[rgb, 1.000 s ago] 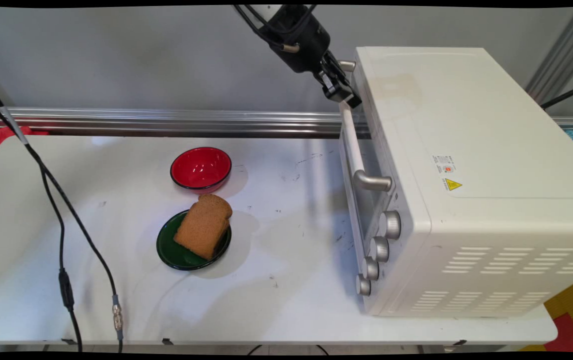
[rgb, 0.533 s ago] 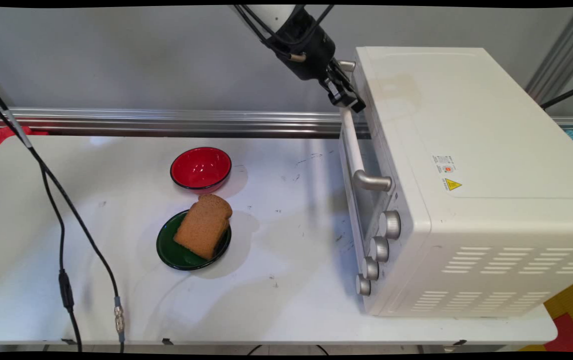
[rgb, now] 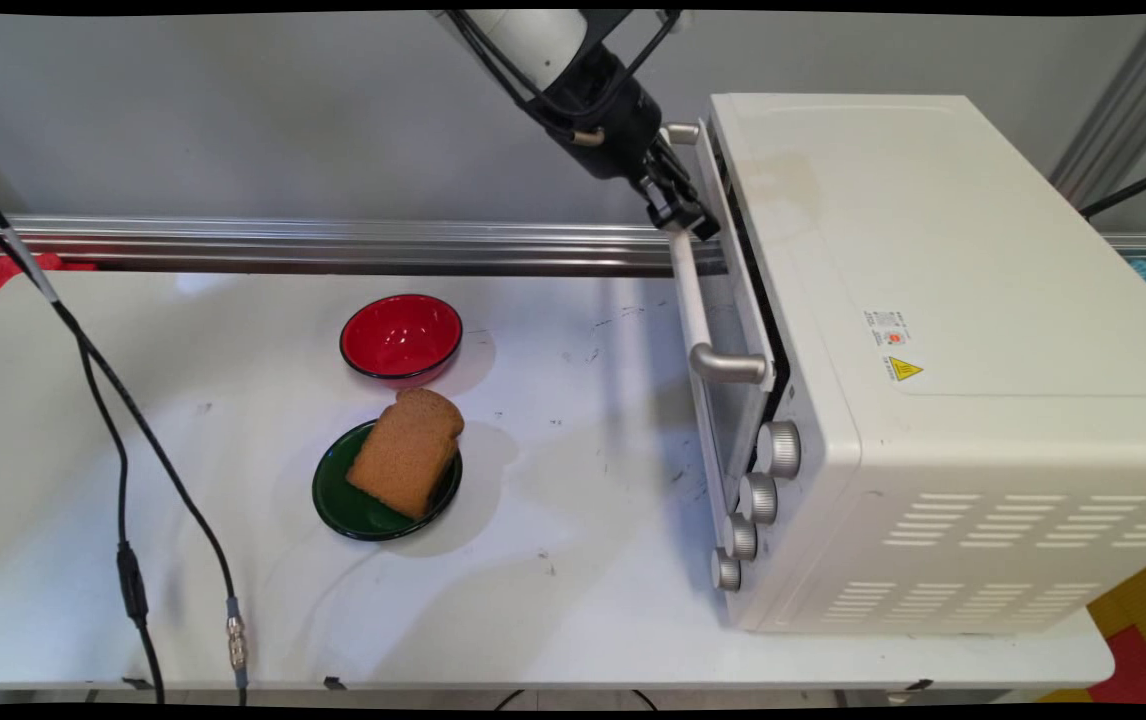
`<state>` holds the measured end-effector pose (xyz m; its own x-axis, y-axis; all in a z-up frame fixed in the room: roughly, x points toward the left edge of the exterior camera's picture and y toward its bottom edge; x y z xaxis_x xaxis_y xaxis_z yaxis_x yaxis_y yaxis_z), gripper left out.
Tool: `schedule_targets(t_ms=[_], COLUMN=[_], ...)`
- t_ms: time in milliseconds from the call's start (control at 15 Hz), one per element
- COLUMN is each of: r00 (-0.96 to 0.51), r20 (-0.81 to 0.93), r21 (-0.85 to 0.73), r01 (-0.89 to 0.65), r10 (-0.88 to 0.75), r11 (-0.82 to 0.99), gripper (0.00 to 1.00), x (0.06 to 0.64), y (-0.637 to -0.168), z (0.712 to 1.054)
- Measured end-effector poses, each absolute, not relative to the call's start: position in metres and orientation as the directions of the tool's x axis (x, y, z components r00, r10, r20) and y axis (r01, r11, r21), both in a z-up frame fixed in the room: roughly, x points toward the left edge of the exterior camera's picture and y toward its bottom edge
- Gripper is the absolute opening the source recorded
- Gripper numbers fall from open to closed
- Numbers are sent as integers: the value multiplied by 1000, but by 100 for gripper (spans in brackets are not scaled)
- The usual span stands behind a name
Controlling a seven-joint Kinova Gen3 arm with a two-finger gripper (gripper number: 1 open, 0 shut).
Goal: Open the oven
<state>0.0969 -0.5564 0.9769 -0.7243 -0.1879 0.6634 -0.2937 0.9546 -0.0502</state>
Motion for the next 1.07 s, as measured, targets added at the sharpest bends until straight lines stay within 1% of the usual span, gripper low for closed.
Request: schedule_targets(t_ms=[267, 1067], r00=[-736, -795], r20=[651, 583], r21=[-54, -76], r01=[-288, -262], r10=[-185, -170], r11=[956, 962], gripper=[0, 0], x=[105, 154], y=[-552, -542], z=[970, 944])
